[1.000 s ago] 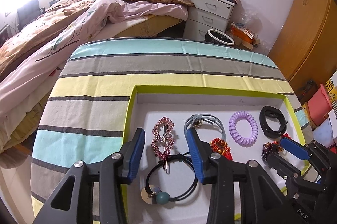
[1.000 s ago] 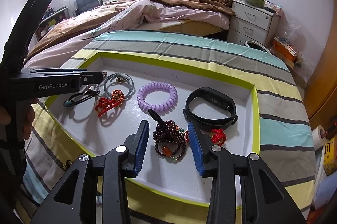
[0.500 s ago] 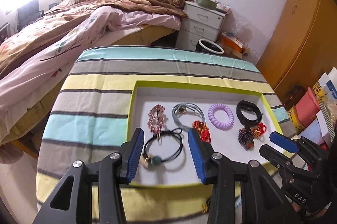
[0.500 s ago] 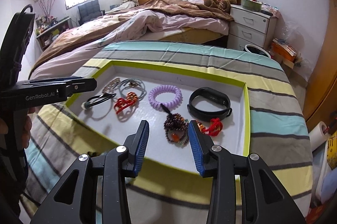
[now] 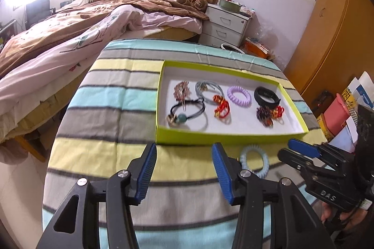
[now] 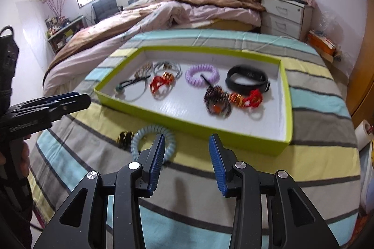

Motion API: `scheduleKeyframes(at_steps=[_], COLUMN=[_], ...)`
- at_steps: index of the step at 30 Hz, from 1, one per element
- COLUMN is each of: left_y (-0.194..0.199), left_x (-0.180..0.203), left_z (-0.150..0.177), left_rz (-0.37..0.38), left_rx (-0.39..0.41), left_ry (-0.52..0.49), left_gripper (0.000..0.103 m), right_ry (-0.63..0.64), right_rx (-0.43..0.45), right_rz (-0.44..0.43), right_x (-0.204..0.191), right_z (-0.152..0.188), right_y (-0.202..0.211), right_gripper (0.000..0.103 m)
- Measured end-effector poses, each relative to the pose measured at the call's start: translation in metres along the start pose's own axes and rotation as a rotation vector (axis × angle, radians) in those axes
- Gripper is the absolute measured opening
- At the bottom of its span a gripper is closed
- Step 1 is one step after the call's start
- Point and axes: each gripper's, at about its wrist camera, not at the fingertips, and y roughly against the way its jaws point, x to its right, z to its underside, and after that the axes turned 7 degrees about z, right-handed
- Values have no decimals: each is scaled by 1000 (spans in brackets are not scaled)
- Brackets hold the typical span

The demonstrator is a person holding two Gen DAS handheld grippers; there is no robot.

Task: Organize jewelry
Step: 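Move both tools back toward the light blue coil tie and gold charm, then grasp the light blue coil hair tie with the right tool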

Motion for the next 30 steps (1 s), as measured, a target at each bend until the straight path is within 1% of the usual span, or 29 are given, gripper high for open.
scheduleKeyframes(at_steps=[3,5,11,16,19,20,22,24,25,27,30], left_y=[4,6,9,13,14,14,14,14,13,13,11], left_x=[1,1,-2,-6,-7,-7,-6,-6,-5,-3,-2], left_z=[10,15,27,32,34,34,35,35,35,36,36], left_rz=[4,20,25,30,33,35,39,39,33,32,49], left_rx=[-3,-8,-25,-21,-20,-21,-23,-28,-30,-32,-39], left_ry=[-7,-4,2,4,7,8,7,3,-4,-18,-20], left_gripper=[49,49,49,49,49,49,49,49,49,49,49], right_ry=[21,29,40,30,46,54,63,75,81,91,91], right_rx=[-22,-41,-94,-101,-103,-104,-102,-102,-103,-103,-101], right_rz=[-15,-3,21,36,52,64,83,95,100,110,109], right_x=[-9,-14,-21,-21,-24,-26,-29,-31,-31,-32,-31], right_z=[1,0,-1,0,1,1,1,2,2,3,5], right_y=[-5,-10,-24,-27,-28,-28,-28,-28,-27,-26,-24], right_gripper=[40,40,40,40,40,39,25,20,15,11,10])
